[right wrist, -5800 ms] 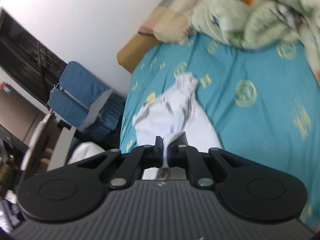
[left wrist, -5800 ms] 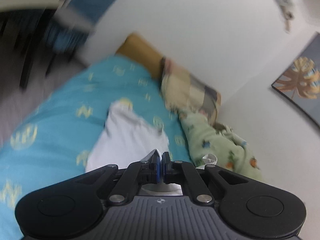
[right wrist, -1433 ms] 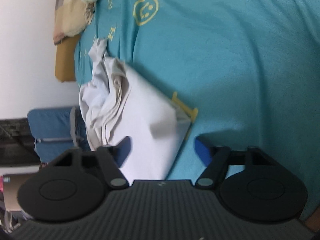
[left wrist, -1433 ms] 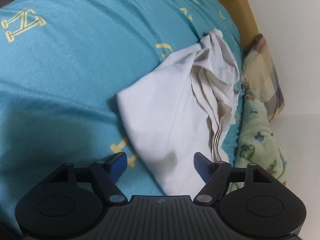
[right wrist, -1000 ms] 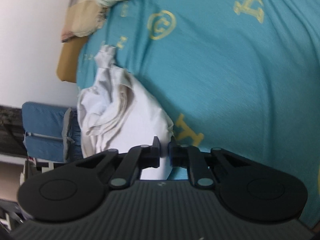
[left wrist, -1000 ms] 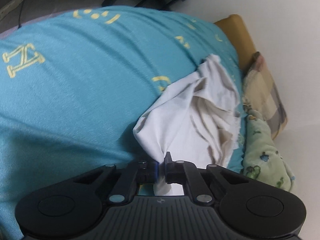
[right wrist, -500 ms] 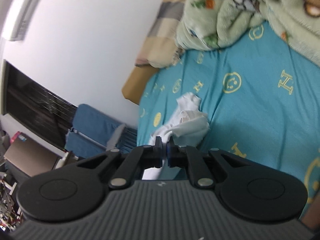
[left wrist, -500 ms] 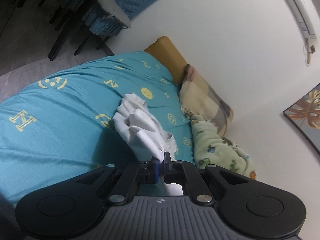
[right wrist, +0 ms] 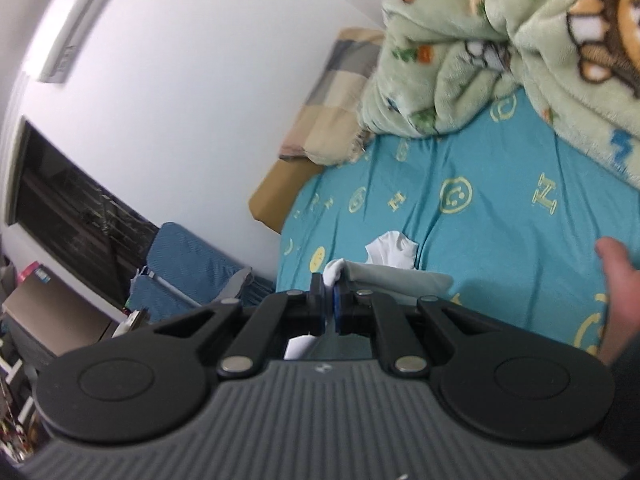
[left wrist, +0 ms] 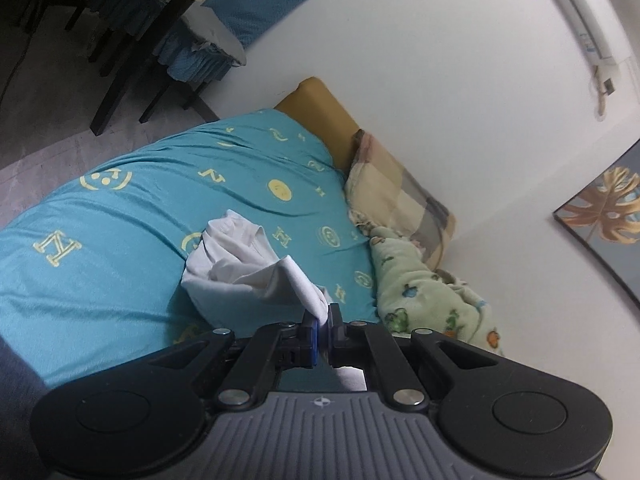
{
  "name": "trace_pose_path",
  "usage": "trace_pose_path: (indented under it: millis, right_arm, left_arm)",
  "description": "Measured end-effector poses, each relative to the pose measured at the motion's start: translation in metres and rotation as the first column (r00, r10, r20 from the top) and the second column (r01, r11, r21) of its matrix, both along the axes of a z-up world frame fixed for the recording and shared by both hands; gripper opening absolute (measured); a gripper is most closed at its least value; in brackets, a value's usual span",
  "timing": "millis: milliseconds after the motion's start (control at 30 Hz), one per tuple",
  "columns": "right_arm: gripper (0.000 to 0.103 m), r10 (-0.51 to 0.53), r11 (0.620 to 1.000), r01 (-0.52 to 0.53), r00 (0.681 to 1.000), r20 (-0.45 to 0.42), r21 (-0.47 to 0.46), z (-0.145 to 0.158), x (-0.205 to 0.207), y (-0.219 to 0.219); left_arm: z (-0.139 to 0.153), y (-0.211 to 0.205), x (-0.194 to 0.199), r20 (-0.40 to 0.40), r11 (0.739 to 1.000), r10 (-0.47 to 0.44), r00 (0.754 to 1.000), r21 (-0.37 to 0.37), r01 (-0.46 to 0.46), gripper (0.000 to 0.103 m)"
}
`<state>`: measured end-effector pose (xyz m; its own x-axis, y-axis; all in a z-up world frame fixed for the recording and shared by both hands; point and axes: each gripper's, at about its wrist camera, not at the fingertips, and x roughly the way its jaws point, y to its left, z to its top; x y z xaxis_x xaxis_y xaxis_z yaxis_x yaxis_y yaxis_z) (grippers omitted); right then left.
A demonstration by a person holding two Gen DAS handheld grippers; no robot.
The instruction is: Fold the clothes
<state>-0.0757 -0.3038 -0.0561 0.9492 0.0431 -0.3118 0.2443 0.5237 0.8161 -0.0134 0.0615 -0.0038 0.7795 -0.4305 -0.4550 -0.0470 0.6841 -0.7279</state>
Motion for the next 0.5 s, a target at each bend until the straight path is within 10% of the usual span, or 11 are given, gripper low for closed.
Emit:
trace_pose_path:
  millis: [300,500]
  right_arm:
    - [0.008,0.022,0.999,-0.029,0.985,-0.169,-0.039,-0.007,0.146,-0.015]
    - [0.007,0.048,0.996,-0.06,0.983,-0.177,-0.063,-0.055,0.213,-0.029]
  left_arm:
    - [-0.017,-0.028,0.153,-0.165,0.996,0.059,0.985,0.077,-0.046,0.005]
    - [-0.065,-0.039,0.228,-0.124,0.994,0.038,0.992,0.107,-0.024,0.005]
